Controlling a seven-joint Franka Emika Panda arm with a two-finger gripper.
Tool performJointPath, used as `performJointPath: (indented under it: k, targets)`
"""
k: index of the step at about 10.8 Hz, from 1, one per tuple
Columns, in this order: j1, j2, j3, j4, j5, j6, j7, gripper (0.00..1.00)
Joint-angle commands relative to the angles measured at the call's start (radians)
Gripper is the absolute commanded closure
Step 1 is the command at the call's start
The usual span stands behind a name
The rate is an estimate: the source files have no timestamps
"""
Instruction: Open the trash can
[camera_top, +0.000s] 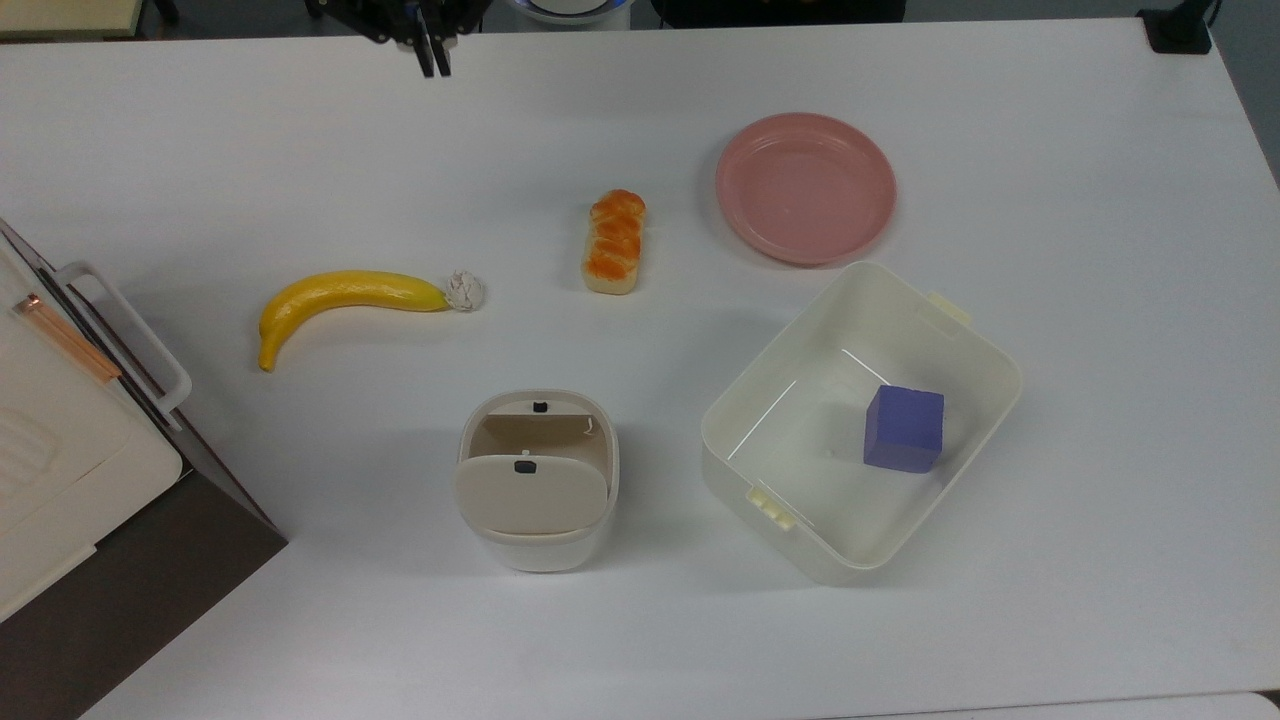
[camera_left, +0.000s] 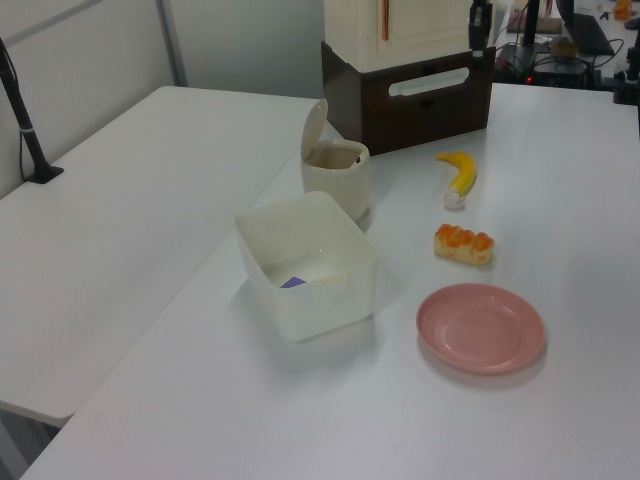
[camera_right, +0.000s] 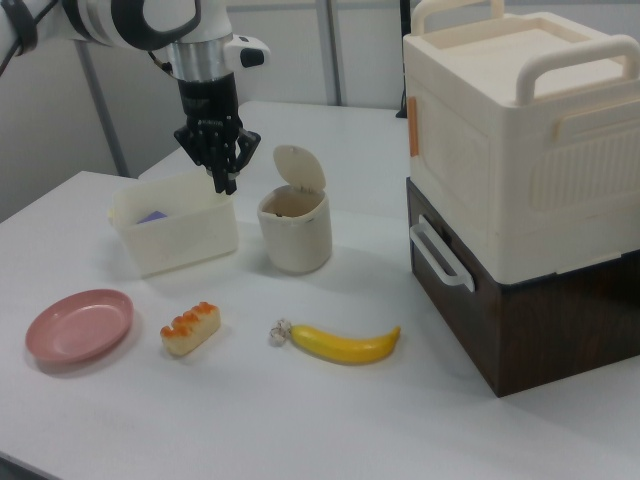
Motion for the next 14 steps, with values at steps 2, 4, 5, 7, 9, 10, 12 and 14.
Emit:
performJointPath:
  k: [2,4,5,7,9,10,12,14]
  targets:
    - [0.027,-0.057,0.045,-0.106,-0.029,0.139,0.109,0.15]
    - [0.030,-0.063,0.045,-0.107,-0.036,0.142,0.111,0.00]
    - [0.030,-0.067,0.045,-0.109,-0.036,0.169,0.128,0.00]
    - [0.027,-0.072,0.044,-0.116,-0.033,0.224,0.154,0.00]
    - [0.027,-0.072,0.044,-0.116,-0.033,0.208,0.159,0.00]
    - [0.027,-0.073,0.042,-0.116,-0.031,0.190,0.166,0.00]
    - [0.028,-0.075,0.042,-0.112,-0.033,0.122,0.206,0.00]
    - [0.028,-0.075,0.044,-0.109,-0.031,0.108,0.214,0.00]
